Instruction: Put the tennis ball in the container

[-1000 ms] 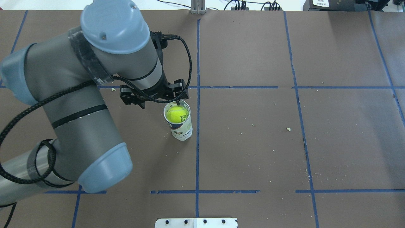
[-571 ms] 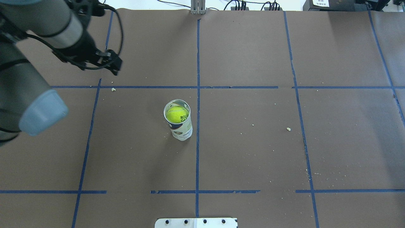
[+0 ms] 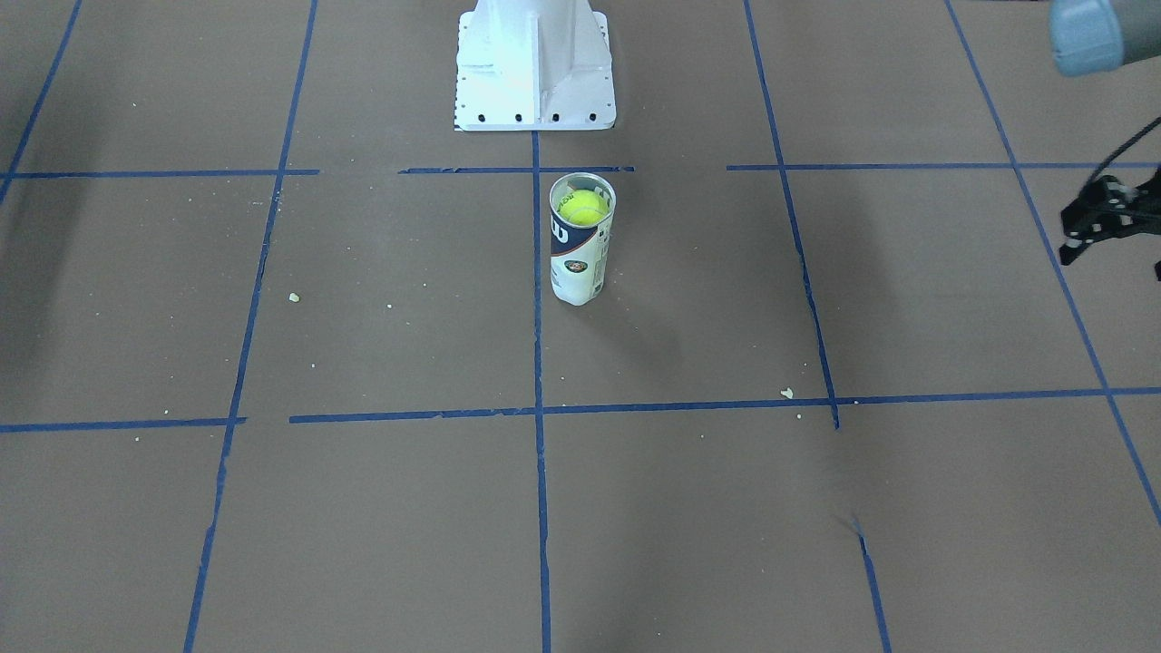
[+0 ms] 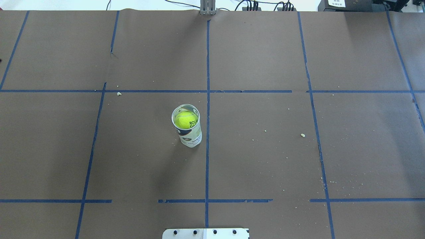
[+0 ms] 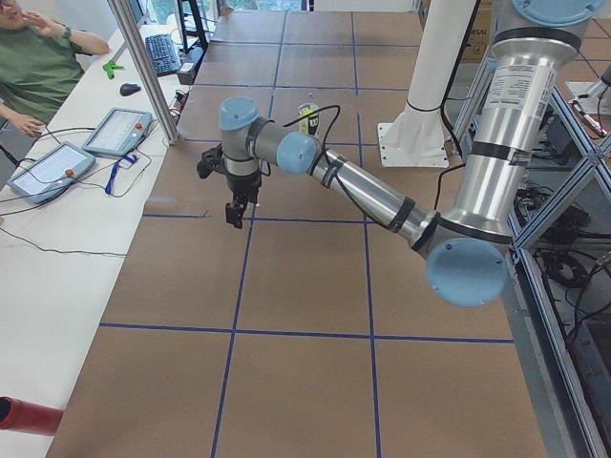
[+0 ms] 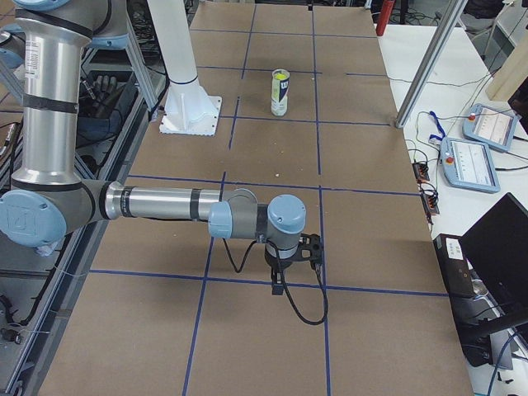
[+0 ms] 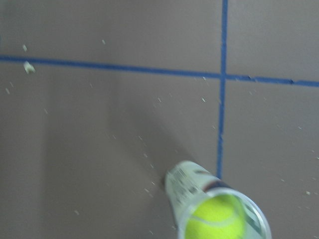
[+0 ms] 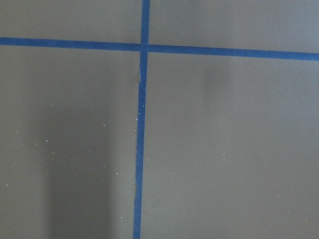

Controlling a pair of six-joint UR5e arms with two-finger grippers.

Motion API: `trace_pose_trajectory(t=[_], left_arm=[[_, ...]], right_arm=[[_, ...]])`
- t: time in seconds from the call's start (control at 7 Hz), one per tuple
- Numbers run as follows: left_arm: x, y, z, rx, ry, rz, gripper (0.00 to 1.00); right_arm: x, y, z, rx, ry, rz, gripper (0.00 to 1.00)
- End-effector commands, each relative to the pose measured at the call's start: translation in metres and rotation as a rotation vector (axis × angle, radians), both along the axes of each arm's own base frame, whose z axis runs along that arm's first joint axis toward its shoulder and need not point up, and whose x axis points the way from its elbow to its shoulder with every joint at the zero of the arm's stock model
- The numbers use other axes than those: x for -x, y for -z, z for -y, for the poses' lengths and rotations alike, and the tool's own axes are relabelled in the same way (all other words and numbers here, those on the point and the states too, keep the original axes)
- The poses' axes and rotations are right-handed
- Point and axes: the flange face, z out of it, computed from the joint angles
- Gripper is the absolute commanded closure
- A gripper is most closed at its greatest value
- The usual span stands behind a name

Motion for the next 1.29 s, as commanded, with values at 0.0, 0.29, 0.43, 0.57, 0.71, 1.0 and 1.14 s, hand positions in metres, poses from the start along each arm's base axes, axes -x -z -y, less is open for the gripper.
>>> trace_pose_trajectory(t=[0.0, 0.29, 0.43, 0.57, 0.71, 1.0, 1.14], left_arm=[[0.083, -0.127, -0.035, 0.105, -0.023, 0.031, 0.00], [0.097, -0.161, -0.060, 0.172, 0.000, 0.028, 0.00], [0.109, -0.164, -0.066, 0.181, 0.028, 0.002, 0.00], [0.111, -0.164, -0.071, 0.190, 0.039, -0.026, 0.00], [0.110, -0.163, -0.064, 0.194, 0.044, -0.034, 0.00], [0.110, -0.152, -0.060, 0.167, 0.040, -0.026, 0.00], [0.109, -0.144, -0.055, 0.149, 0.037, -0.026, 0.00]], right_arm=[[0.000, 0.000, 0.000, 0.000, 0.000, 0.000, 0.00], [0.000, 0.000, 0.000, 0.000, 0.000, 0.000, 0.00], [0.000, 0.000, 0.000, 0.000, 0.000, 0.000, 0.00], [0.000, 0.000, 0.000, 0.000, 0.000, 0.000, 0.00], [0.000, 0.000, 0.000, 0.000, 0.000, 0.000, 0.00], [0.000, 0.000, 0.000, 0.000, 0.000, 0.000, 0.00], [0.000, 0.000, 0.000, 0.000, 0.000, 0.000, 0.00]])
